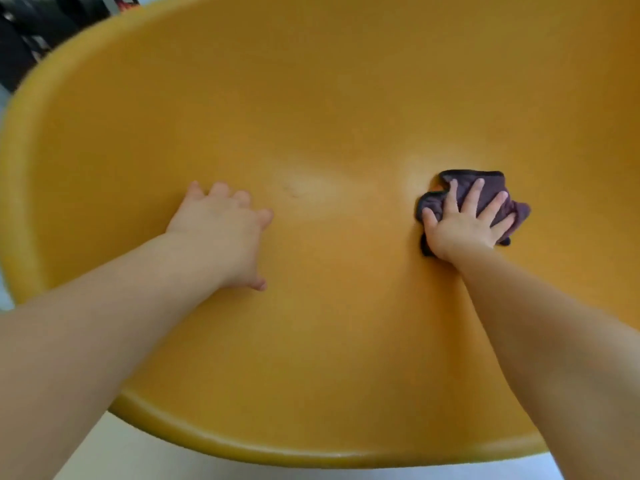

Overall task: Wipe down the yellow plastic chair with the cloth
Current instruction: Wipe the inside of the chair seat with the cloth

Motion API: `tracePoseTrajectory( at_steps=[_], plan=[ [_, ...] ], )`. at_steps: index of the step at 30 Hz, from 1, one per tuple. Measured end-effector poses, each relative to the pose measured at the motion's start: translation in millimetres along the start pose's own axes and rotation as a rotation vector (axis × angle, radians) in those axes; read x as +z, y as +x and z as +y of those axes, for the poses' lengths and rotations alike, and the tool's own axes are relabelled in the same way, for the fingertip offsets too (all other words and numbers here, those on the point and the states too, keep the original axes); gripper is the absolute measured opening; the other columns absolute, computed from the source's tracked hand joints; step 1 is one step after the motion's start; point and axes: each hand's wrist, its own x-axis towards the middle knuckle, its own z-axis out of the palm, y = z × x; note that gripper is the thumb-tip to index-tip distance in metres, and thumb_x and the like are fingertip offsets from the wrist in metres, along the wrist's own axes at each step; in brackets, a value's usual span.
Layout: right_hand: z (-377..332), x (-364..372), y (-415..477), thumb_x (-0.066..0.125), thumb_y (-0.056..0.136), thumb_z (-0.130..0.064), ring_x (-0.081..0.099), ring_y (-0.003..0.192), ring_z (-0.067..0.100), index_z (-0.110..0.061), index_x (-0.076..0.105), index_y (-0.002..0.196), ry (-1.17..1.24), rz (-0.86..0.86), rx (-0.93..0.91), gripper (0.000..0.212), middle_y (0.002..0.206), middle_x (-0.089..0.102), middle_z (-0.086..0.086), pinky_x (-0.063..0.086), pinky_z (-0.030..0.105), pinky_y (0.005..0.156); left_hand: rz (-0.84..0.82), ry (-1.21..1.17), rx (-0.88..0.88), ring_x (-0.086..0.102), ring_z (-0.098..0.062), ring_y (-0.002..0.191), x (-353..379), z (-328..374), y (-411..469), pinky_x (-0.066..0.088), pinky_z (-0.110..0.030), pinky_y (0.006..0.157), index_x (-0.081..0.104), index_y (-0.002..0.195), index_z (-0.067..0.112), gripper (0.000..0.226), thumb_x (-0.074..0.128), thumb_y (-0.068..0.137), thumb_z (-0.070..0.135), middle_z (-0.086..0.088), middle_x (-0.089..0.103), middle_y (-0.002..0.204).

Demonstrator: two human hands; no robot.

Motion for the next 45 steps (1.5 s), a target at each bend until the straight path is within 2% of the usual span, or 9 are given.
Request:
tracePoseTrajectory(
  at_steps=[7,12,16,18,21,26,33,39,45],
  plan=[
    [-191,20,-91,0.018,0.103,-0.061,-0.025,0.153,0.036,-0.039,-0.006,0.161,0.258,-0.038,-0.524,0.066,0.169,-0.022,-0.005,-0.011,0.061,0.121,0.174,0.021,-0.094,0.017,-0.040,0.149,-19,-68,-4,0.018,-0.061,0.119,0.006,0.158,0.039,0.114,0.056,0.067,0.087,-0.009,0.029,0.159],
    [-169,18,-184,0.002,0.097,-0.068,-0.031,0.151,0.022,-0.044,-0.010,0.158,0.297,-0.283,-0.836,0.067,0.165,-0.025,-0.016,-0.013,0.048,0.124,0.257,-0.121,-0.063,0.025,-0.039,0.146,-34,-101,-11,0.021,-0.057,0.120,0.007,0.158,0.038,0.115,0.067,0.068,0.078,-0.011,0.036,0.154],
    [-112,7,-237,0.000,0.098,-0.069,-0.027,0.152,0.019,-0.047,0.005,0.159,0.234,-0.473,-0.766,0.066,0.166,-0.019,-0.019,-0.013,0.041,0.123,0.291,-0.172,-0.143,0.019,-0.041,0.148,-44,-122,-33,0.013,-0.060,0.120,0.036,0.152,0.028,0.101,0.074,0.068,0.068,-0.018,0.034,0.155],
    [-97,0,-250,0.020,0.104,-0.052,0.007,0.157,0.024,-0.046,0.028,0.156,0.195,-0.453,-0.705,0.053,0.169,0.013,-0.012,0.014,0.046,0.123,0.309,-0.284,-0.263,0.015,-0.043,0.149,-46,-135,-47,0.010,-0.063,0.119,0.037,0.150,0.025,0.097,0.074,0.070,0.064,-0.020,0.023,0.159],
    [-90,-8,-250,0.052,0.096,-0.021,0.050,0.134,0.035,-0.040,0.054,0.143,0.159,-0.397,-0.627,0.050,0.150,0.052,0.001,0.046,0.046,0.100,0.175,-0.514,-0.385,0.027,-0.046,0.142,-46,-147,-62,0.028,-0.063,0.114,0.015,0.157,0.032,0.102,0.070,0.077,0.063,-0.018,0.016,0.161],
    [-102,-21,-255,0.042,0.104,-0.015,0.041,0.111,0.024,-0.040,0.063,0.131,0.351,-0.457,-0.452,0.043,0.135,0.053,-0.008,0.041,0.034,0.087,-0.017,-0.753,-0.367,0.055,-0.042,0.114,-48,-149,-64,0.051,-0.052,0.092,-0.010,0.156,0.040,0.108,0.069,0.084,0.055,-0.013,0.020,0.156],
    [-116,-47,-269,0.045,0.106,-0.016,0.056,0.110,0.018,-0.032,0.069,0.122,0.760,-0.487,-0.179,0.034,0.121,0.064,-0.009,0.042,0.028,0.089,-0.054,-0.776,-0.373,0.054,-0.036,0.103,-48,-142,-70,0.049,-0.046,0.087,-0.017,0.155,0.038,0.109,0.064,0.085,0.061,-0.013,0.022,0.146],
    [-145,-138,-278,0.044,0.106,-0.011,0.061,0.083,0.003,-0.046,0.061,0.105,1.107,-0.449,-0.071,0.039,0.099,0.071,-0.005,0.045,0.020,0.072,-0.117,-0.882,-0.319,0.052,-0.023,0.096,-50,-123,-127,0.053,-0.040,0.086,-0.020,0.155,0.035,0.116,0.065,0.082,0.064,-0.009,0.022,0.140],
    [-161,-202,-290,0.043,0.108,-0.011,0.058,0.106,-0.012,-0.032,0.057,0.129,1.141,-0.494,-0.127,0.033,0.119,0.065,-0.016,0.044,0.011,0.088,-0.237,-0.951,-0.208,0.053,-0.013,0.085,-68,-89,-201,0.051,-0.023,0.076,-0.027,0.153,0.028,0.119,0.062,0.084,0.065,-0.003,0.020,0.130]
  ],
)
